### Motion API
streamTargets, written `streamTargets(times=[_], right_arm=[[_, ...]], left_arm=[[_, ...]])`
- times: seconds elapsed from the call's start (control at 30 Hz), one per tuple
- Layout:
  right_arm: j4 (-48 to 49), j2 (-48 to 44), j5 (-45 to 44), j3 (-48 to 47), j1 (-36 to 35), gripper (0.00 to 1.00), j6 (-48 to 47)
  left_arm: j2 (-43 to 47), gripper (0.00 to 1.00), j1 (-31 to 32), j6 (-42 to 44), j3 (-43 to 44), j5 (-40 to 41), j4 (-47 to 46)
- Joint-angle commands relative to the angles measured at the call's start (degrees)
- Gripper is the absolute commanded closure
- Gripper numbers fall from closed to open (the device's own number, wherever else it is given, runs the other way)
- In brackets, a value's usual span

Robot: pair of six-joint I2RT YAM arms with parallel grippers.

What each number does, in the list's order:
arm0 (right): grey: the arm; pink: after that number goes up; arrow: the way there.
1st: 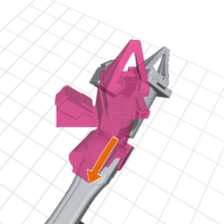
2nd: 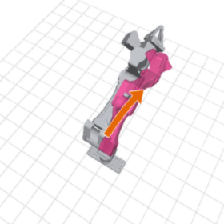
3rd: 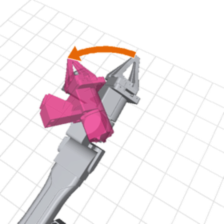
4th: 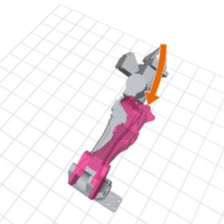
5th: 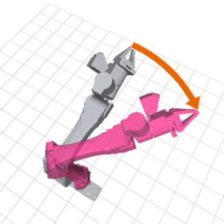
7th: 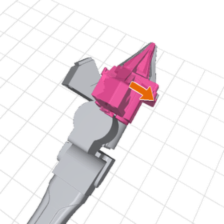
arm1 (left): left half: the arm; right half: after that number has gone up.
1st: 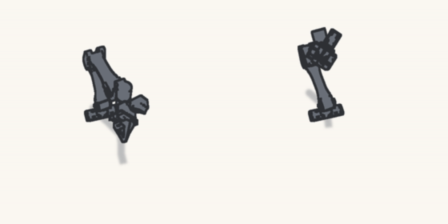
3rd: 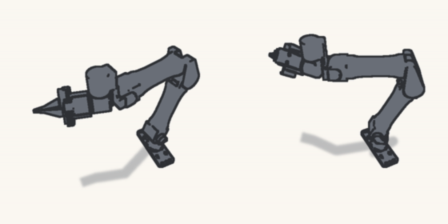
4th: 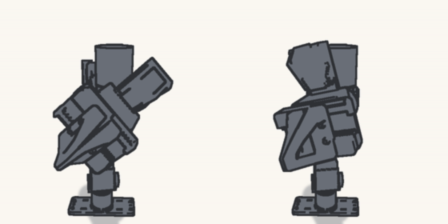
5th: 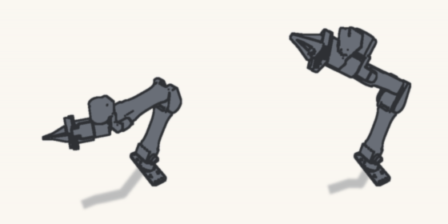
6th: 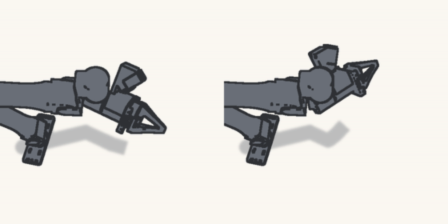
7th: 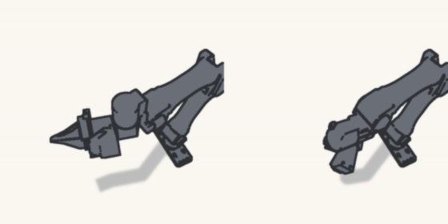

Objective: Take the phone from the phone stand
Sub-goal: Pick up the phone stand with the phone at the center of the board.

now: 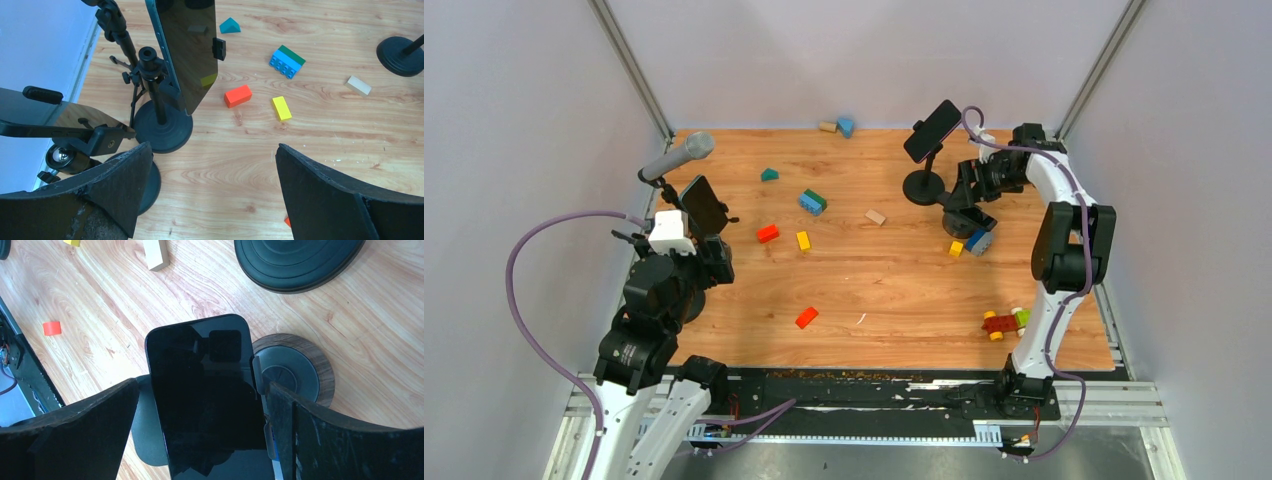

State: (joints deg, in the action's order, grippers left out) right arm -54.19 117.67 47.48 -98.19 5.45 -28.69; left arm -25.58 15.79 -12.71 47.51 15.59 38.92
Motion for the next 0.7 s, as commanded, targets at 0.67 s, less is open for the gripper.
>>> streamTargets(times=[0.67], right_arm=[[-2.1,-1.7,3.7,-6.1,-0.7,0.0,-3.1]], left_arm=[[-0.2,0.0,0.5,-0.4,-0.1,0.4,-0.4]])
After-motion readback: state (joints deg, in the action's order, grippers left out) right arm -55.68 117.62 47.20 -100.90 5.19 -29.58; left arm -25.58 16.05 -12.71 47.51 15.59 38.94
